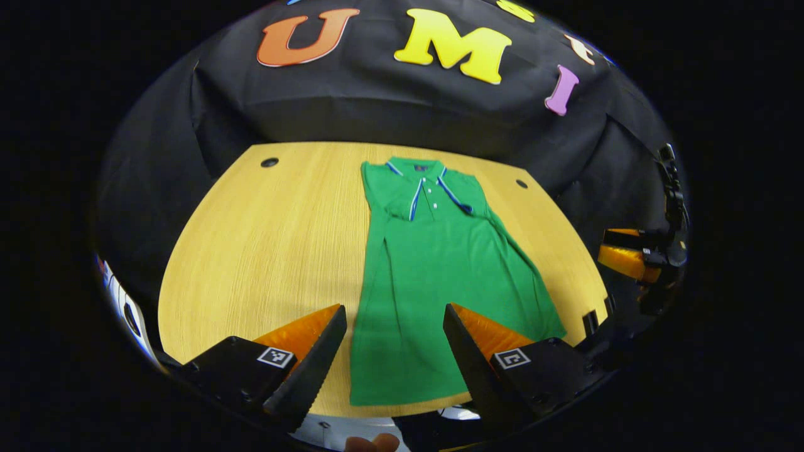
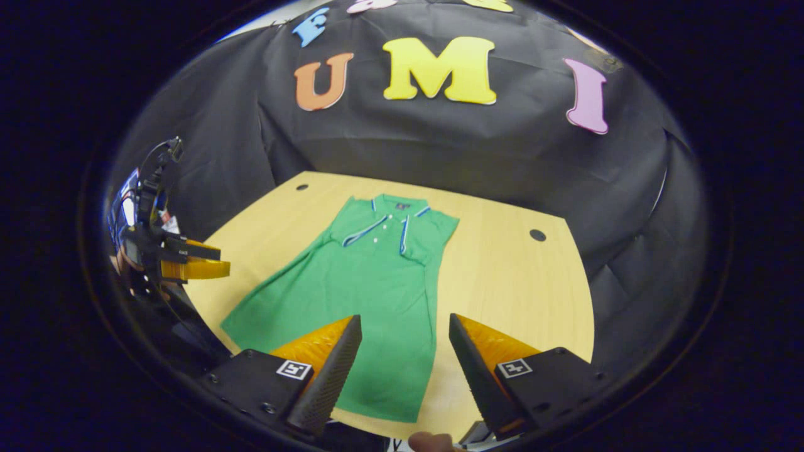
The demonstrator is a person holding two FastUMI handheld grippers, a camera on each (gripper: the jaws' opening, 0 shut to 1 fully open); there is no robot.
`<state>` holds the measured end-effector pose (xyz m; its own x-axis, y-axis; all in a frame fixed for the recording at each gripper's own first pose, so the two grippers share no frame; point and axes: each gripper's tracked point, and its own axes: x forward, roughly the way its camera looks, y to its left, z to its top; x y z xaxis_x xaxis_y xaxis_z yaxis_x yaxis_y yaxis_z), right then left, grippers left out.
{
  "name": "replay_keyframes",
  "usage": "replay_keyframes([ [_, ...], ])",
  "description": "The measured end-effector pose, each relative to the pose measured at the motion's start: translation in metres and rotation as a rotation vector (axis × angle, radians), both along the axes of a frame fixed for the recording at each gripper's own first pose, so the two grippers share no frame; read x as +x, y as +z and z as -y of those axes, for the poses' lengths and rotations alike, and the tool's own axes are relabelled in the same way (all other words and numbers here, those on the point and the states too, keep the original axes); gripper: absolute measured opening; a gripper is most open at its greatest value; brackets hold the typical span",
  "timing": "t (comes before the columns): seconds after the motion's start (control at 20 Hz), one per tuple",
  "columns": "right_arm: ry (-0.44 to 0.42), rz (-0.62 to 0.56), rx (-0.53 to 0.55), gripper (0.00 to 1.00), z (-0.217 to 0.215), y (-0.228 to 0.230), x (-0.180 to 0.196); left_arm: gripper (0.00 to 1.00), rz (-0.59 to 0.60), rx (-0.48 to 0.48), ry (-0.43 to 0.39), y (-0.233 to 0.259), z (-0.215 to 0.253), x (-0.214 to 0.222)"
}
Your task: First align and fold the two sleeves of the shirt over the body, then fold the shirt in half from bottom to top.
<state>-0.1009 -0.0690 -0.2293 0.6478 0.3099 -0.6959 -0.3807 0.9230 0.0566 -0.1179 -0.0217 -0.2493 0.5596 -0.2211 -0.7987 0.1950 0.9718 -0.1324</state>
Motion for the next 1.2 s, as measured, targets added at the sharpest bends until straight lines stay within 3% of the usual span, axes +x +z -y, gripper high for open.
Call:
replay_keyframes([
  [0.25,0.004,-0.167,-0.099,0.92,0.02,-0.065,-0.054,1.0,-0.105,0.116,-0.084,-0.053,-0.013,-0.058],
  [0.6,0.07,-0.362,-0.18,0.94,0.027,-0.131,-0.112,1.0,-0.183,0.122,-0.11,-0.09,-0.01,-0.081],
  [1.0,0.079,-0.419,-0.201,0.94,0.025,-0.162,-0.112,1.0,-0.245,0.165,-0.077,-0.109,-0.021,-0.094],
  [1.2,0.089,-0.424,-0.185,0.96,0.023,-0.163,-0.11,0.98,-0.222,0.176,-0.101,-0.111,-0.022,-0.093],
])
